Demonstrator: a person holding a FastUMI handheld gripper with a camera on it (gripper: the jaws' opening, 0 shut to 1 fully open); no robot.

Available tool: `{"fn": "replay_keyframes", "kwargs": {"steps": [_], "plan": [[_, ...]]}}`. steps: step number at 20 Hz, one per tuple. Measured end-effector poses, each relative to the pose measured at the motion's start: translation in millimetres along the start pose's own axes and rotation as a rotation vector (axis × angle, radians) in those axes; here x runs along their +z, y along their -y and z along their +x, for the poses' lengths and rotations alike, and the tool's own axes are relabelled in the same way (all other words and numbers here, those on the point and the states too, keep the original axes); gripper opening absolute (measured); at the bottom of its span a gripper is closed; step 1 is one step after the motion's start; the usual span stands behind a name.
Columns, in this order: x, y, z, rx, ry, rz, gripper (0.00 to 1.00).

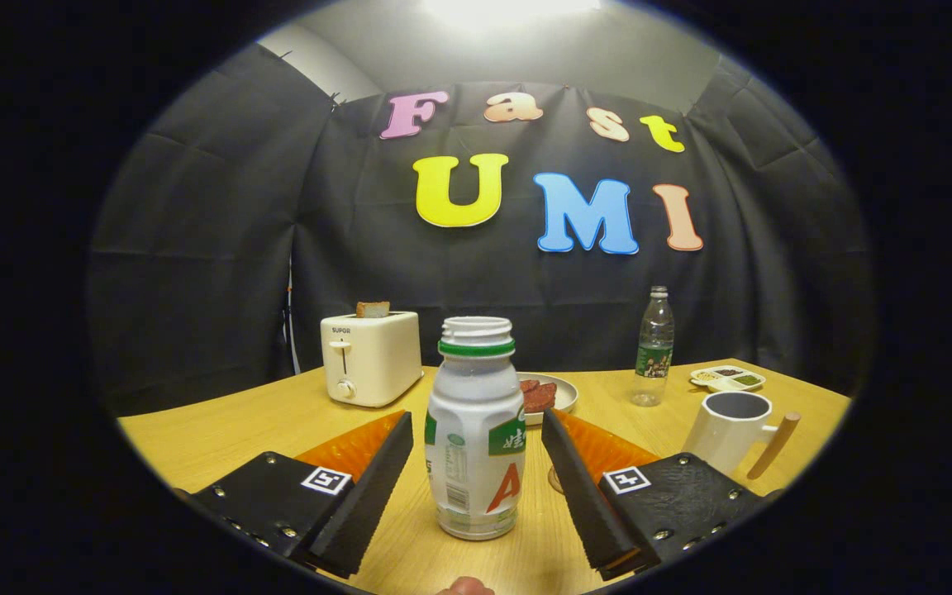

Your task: Take the bottle from table, then pour the juice into the cup, finally place the bottle on the coaster

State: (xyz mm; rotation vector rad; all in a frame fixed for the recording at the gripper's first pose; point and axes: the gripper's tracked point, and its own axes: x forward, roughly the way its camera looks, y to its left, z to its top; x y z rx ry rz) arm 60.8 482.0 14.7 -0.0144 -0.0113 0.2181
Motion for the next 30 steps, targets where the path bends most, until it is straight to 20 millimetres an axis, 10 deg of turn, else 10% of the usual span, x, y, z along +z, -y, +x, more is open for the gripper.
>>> {"fn": "replay_keyframes", "kwargs": {"steps": [5, 7, 11, 30], "plan": [[-12, 2, 12, -0.01, -0.029, -0.007, 0.95], [-13, 0, 14, 0.002, -0.026, 0.006, 0.72], [-12, 13, 17, -0.052, -0.023, 0.056, 0.67], [26, 41, 11, -0.032, 0.014, 0.511, 0.67]]}}
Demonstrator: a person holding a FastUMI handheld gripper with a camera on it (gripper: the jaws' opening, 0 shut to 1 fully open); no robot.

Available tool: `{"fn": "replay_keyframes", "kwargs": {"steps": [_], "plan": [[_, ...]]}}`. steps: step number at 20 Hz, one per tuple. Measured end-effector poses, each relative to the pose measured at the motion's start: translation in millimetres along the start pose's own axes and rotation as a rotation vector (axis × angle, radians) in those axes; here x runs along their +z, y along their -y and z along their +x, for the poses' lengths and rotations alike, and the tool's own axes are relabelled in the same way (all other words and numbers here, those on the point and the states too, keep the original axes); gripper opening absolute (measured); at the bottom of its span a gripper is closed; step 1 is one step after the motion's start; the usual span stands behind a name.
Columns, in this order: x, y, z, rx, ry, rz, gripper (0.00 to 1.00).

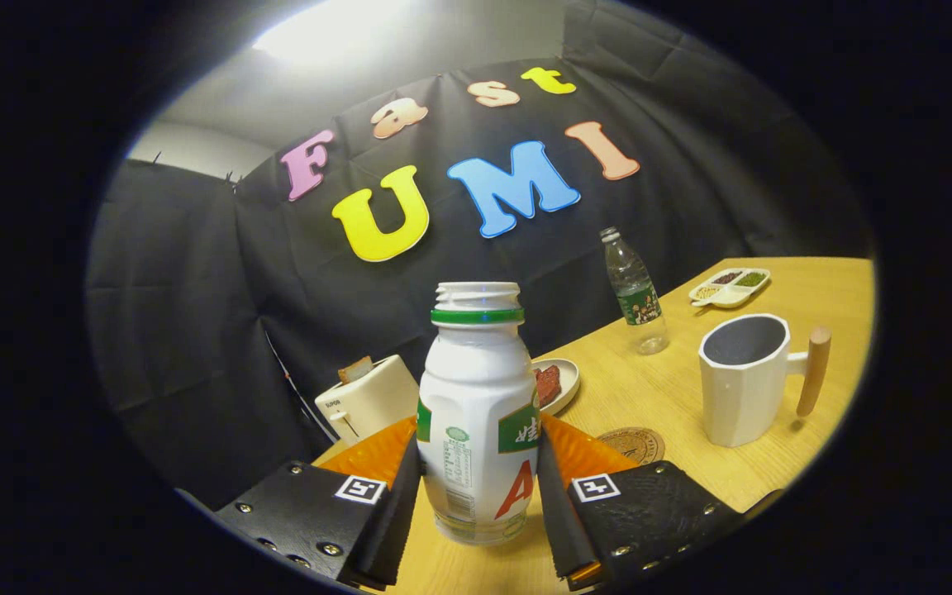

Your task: Take the bottle from table, then pour the juice into the cup, finally place the bottle on the coaster

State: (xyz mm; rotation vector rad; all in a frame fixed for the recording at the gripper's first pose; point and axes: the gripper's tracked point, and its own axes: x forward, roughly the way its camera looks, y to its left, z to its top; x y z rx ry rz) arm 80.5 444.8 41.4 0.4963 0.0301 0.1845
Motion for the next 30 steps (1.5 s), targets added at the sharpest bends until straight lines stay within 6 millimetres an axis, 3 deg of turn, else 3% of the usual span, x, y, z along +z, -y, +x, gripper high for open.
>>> {"fn": "replay_keyframes", "kwargs": {"steps": [16, 30], "plan": [[21, 28, 7, 0.028, 0.034, 0.494, 0.67], [25, 33, 9, 0.008, 0.047, 0.672, 0.67]]}}
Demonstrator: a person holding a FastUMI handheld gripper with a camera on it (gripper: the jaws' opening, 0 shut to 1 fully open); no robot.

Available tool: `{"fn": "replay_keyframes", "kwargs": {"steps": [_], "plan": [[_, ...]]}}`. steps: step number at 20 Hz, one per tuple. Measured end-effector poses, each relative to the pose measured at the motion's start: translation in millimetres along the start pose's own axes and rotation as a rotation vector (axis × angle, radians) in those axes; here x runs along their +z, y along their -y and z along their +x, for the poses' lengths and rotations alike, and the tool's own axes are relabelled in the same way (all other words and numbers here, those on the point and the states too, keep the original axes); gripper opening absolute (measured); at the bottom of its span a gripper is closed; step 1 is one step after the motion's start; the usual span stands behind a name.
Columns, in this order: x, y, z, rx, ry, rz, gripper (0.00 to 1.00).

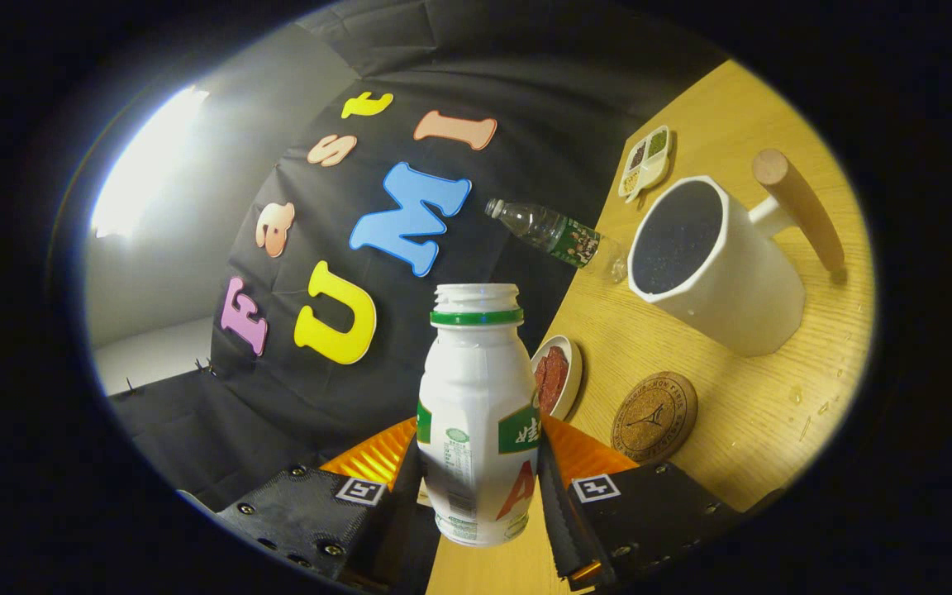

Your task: Take the bottle from table, then pour the juice into the cup, finally place the bottle on the coaster

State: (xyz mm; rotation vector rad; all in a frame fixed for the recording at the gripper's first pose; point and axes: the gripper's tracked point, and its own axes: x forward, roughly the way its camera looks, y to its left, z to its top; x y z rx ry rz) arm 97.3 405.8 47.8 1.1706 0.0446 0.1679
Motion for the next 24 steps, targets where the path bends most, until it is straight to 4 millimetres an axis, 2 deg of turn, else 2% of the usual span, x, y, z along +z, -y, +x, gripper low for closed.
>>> {"fn": "replay_keyframes", "kwargs": {"steps": [9, 14, 24], "plan": [[10, 8, 0, 0.011, 0.027, 0.145, 0.67], [17, 5, 0, 0.032, 0.041, 0.22, 0.67], [19, 12, 0, 0.018, 0.054, 0.316, 0.67]]}}
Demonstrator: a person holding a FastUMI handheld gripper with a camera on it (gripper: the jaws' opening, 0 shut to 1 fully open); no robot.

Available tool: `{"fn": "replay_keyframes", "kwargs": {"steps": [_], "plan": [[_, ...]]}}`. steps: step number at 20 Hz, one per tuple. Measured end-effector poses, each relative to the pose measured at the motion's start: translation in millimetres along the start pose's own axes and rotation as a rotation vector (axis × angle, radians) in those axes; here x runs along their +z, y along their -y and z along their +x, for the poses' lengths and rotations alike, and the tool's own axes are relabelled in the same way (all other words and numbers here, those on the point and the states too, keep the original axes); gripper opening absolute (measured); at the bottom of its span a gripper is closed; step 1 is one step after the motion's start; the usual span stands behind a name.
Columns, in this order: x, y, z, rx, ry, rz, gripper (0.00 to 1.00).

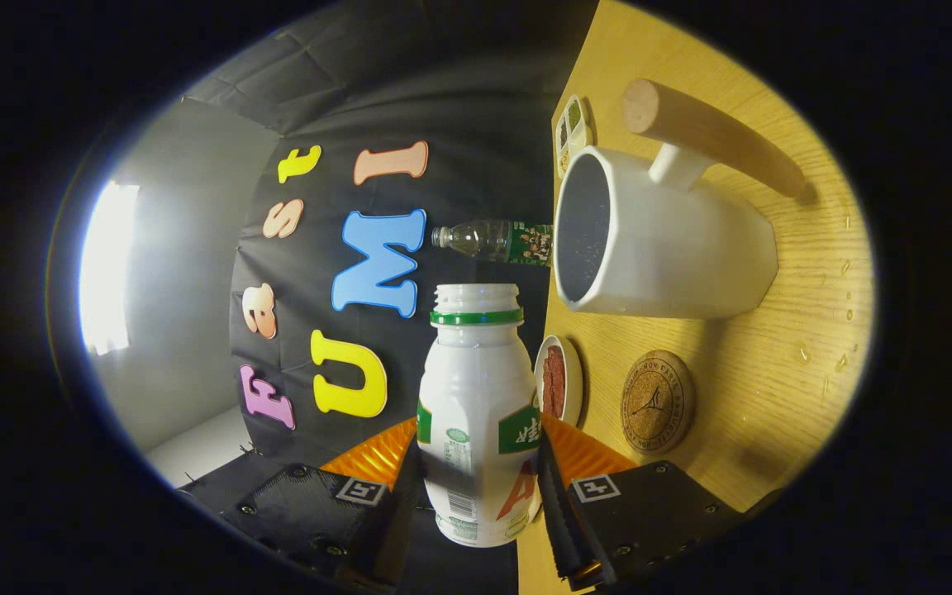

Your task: Take the bottle from table, then pour the juice into the cup, finally place the bottle on the coaster

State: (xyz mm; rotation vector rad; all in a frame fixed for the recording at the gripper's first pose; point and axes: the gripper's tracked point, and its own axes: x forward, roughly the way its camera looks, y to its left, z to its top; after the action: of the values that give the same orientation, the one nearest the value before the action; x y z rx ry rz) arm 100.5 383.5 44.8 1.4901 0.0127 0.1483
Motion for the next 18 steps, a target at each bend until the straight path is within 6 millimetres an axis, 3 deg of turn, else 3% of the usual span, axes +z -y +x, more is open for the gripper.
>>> {"fn": "replay_keyframes", "kwargs": {"steps": [18], "plan": [[11, -9, -1, 0.033, 0.034, 0.114, 0.67]]}}
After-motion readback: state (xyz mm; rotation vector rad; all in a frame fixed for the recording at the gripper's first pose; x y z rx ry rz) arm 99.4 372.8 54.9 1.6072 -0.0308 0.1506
